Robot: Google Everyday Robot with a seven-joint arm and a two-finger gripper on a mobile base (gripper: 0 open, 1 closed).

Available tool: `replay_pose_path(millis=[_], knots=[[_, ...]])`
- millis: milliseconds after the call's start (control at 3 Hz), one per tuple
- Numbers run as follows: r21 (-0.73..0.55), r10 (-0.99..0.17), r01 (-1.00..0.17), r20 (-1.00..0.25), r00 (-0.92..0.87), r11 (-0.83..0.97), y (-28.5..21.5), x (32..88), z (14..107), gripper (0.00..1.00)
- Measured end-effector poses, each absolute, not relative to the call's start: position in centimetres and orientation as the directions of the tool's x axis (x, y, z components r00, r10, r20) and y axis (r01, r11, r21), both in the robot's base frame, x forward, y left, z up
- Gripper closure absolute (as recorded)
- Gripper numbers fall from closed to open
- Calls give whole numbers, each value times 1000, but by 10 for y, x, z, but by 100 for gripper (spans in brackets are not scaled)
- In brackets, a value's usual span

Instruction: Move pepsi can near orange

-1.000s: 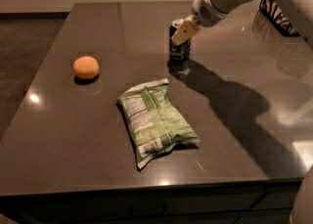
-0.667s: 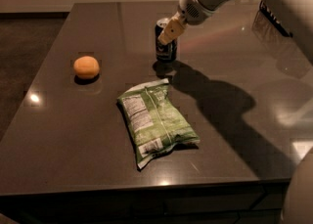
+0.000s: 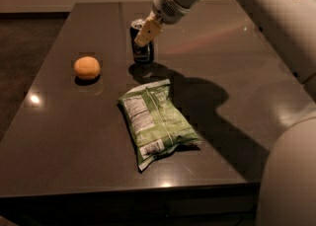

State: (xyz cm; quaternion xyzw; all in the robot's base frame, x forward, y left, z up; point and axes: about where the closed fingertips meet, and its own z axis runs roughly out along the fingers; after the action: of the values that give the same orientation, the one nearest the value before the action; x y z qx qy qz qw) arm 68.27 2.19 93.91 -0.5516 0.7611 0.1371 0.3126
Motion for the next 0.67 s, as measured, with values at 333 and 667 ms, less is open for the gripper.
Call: replay_pose_path(millis=[333,667], knots=[[-132,-764,-944,-626,-157,303,43,685,936,100],[-122,-773,-956,-620,-136,266,56,688,929,100]])
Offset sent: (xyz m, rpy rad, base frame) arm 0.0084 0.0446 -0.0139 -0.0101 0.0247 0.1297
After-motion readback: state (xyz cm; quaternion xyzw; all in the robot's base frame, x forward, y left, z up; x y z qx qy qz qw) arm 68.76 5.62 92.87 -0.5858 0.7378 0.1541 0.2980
